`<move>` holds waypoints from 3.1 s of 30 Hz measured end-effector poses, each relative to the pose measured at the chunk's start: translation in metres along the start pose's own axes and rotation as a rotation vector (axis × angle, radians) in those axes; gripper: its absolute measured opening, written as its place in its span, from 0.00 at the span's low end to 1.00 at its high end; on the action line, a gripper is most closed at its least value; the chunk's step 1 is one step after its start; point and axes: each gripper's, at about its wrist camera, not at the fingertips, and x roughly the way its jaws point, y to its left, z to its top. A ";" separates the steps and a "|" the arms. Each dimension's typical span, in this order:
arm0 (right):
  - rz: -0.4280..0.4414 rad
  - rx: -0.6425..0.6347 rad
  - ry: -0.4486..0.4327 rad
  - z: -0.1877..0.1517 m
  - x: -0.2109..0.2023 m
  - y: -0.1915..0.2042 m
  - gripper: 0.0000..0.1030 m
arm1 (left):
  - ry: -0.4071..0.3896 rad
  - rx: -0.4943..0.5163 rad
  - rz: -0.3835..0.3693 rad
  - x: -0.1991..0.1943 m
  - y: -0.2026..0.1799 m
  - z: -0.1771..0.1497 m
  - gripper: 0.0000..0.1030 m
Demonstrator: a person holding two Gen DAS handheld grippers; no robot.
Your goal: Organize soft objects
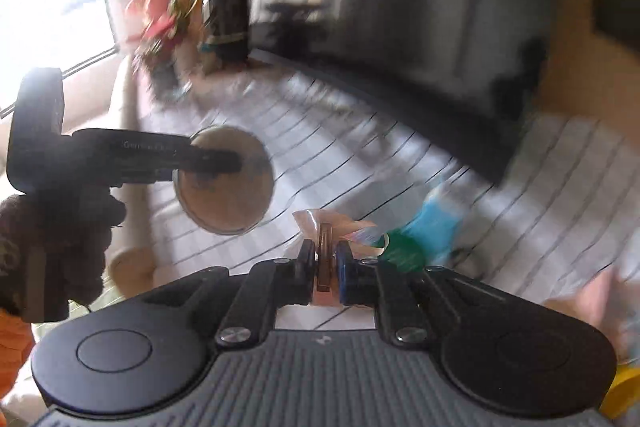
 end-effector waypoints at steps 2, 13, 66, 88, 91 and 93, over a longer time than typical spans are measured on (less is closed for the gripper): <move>-0.035 0.012 -0.035 0.005 -0.019 -0.022 0.10 | -0.011 0.017 -0.018 0.006 -0.020 0.009 0.42; -0.287 0.180 -0.206 -0.024 -0.110 -0.158 0.11 | 0.039 0.211 -0.135 0.051 -0.162 0.024 0.42; -0.416 0.484 -0.033 -0.052 -0.042 -0.194 0.44 | 0.150 0.262 -0.140 0.108 -0.106 -0.020 0.46; -0.174 0.095 0.025 0.103 0.041 -0.016 0.56 | 0.242 0.527 -0.024 0.105 -0.009 -0.066 0.46; -0.182 0.052 0.091 0.093 0.057 -0.025 0.56 | 0.258 0.569 -0.017 0.121 -0.014 -0.076 0.46; -0.167 0.064 0.120 0.089 0.066 -0.036 0.56 | 0.275 0.612 0.006 0.132 -0.017 -0.082 0.46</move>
